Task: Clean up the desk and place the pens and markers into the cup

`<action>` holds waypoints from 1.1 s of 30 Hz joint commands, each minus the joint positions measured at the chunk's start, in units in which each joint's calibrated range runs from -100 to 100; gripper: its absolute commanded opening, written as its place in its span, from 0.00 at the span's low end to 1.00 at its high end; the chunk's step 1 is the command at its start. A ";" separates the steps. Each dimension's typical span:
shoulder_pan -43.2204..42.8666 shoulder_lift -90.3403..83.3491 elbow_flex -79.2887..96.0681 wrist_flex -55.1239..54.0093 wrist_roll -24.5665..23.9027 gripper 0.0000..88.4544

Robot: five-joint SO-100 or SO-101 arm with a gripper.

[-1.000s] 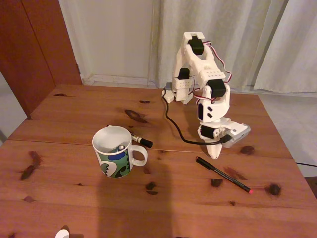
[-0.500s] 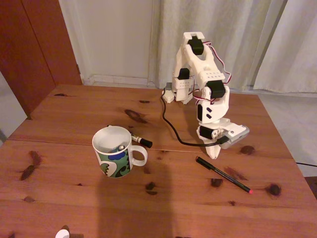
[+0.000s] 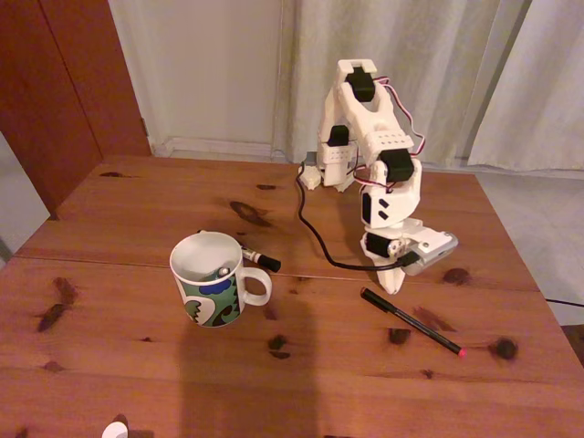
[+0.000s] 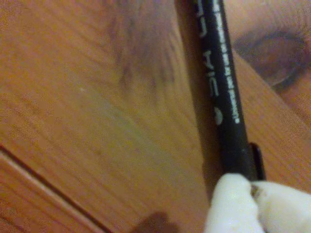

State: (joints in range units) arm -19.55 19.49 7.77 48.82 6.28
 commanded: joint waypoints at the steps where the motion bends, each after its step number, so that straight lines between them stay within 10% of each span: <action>1: 0.20 -0.75 -2.54 -1.03 -0.25 0.01; 33: 0.45 -0.42 -7.86 -0.17 -1.04 0.05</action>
State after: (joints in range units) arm -19.47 19.75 3.78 48.82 5.05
